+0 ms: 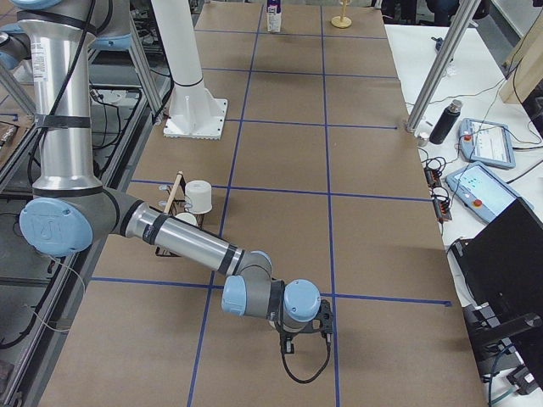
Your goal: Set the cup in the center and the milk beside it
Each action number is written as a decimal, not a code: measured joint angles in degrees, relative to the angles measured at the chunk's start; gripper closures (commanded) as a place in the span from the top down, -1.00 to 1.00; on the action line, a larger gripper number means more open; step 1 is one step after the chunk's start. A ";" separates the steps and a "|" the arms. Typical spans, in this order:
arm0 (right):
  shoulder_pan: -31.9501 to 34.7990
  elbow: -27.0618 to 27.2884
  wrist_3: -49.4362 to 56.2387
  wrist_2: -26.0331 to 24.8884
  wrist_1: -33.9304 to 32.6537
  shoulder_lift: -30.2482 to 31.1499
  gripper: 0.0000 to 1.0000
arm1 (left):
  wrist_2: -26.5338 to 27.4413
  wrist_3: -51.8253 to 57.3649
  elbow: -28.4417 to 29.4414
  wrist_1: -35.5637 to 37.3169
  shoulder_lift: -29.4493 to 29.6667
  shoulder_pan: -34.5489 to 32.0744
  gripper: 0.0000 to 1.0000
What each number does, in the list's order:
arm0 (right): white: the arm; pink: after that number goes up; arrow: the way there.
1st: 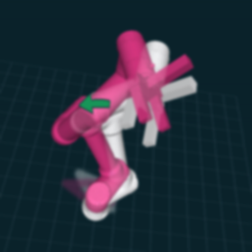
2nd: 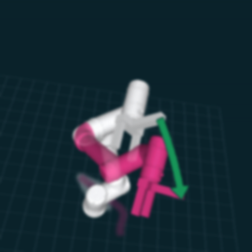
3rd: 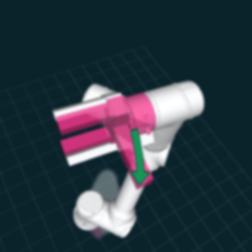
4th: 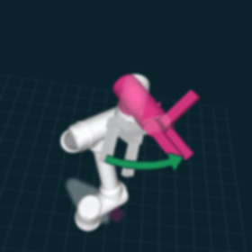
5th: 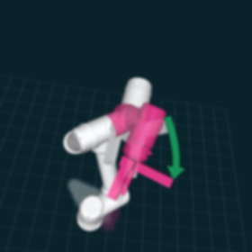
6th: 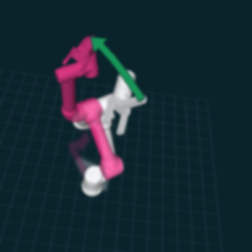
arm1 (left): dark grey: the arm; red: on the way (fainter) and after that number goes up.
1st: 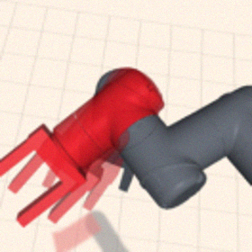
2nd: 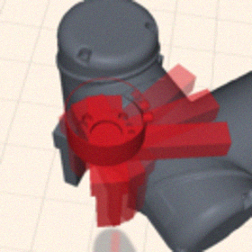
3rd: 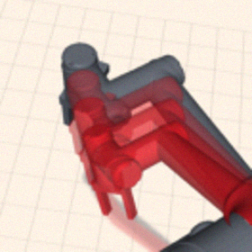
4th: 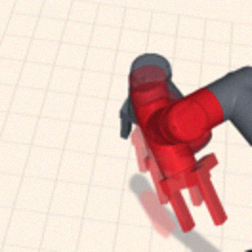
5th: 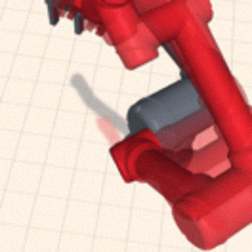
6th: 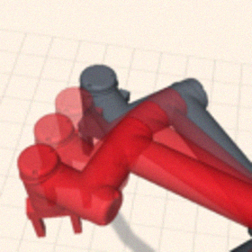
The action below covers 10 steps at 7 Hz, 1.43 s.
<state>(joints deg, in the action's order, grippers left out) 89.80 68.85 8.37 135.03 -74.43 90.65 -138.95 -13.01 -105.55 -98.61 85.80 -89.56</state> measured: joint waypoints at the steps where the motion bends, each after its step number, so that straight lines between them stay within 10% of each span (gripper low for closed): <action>1: -0.10 0.25 -0.17 0.98 0.07 -0.07 -1.00 | -0.02 0.00 -0.03 -0.02 -0.01 -0.08 0.97; 3: -0.07 5.45 -4.67 5.35 -1.60 -0.19 -1.00 | -0.14 0.06 -0.42 -0.08 -0.32 -0.32 0.97; 7: -20.60 39.61 -51.85 3.22 -18.16 -7.18 -1.00 | -0.17 0.09 -3.20 -0.27 -3.25 -0.44 0.97; 10: -44.74 31.27 -96.68 -11.59 -19.28 -37.03 -1.00 | -0.10 0.15 -3.26 -1.09 -3.57 -0.58 0.97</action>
<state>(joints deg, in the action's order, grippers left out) 45.06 100.12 -88.32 123.44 -93.71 53.62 -139.05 -12.86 -108.81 -99.70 82.23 -90.14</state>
